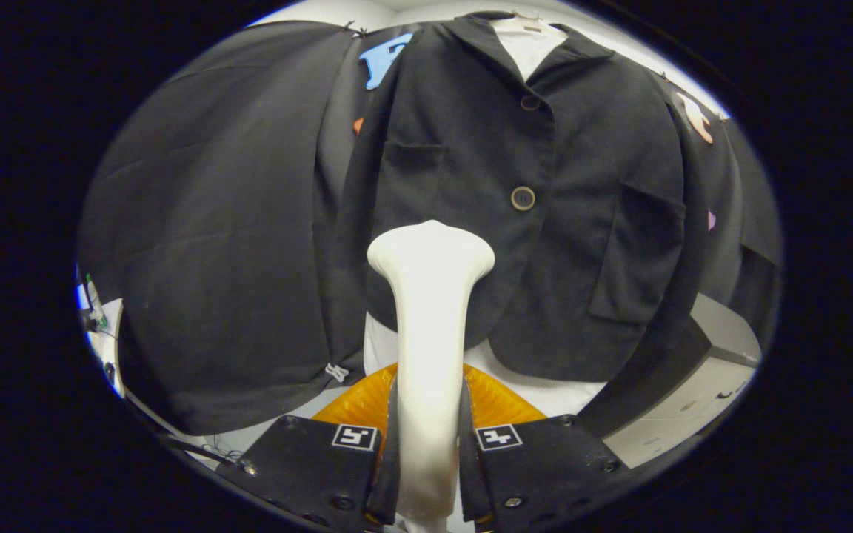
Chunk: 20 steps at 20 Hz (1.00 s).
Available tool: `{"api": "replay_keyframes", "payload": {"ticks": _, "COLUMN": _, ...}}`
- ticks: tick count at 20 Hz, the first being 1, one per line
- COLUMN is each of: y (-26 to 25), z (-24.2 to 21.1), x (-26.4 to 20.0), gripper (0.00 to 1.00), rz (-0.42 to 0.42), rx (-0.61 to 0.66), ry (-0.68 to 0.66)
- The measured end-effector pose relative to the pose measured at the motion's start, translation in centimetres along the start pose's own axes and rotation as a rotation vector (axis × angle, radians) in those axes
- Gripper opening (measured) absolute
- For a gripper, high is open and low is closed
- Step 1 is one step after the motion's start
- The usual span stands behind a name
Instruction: Iron the clothes twice with a garment steamer, once on the left side and once on the right side.
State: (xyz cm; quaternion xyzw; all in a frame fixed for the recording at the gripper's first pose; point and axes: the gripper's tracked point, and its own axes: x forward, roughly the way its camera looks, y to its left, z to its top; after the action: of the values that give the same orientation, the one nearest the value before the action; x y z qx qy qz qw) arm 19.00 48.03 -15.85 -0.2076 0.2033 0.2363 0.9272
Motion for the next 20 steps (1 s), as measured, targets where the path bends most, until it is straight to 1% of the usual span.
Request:
{"api": "replay_keyframes", "payload": {"ticks": 4, "y": -0.1, "z": -2.9, "x": 0.3, "gripper": 0.35, "rz": -0.007, "rx": 0.0, "ry": 0.066}}
{"api": "replay_keyframes", "payload": {"ticks": 10, "y": -0.2, "z": -5.3, "x": -0.5, "gripper": 0.35, "rz": -0.01, "rx": 0.02, "ry": 0.143}}
{"api": "replay_keyframes", "payload": {"ticks": 16, "y": -2.2, "z": -6.6, "x": -3.8, "gripper": 0.35, "rz": -0.002, "rx": 0.036, "ry": 0.164}}
{"api": "replay_keyframes", "payload": {"ticks": 20, "y": -5.4, "z": -7.0, "x": -6.6, "gripper": 0.35, "rz": -0.036, "rx": 0.074, "ry": 0.144}}
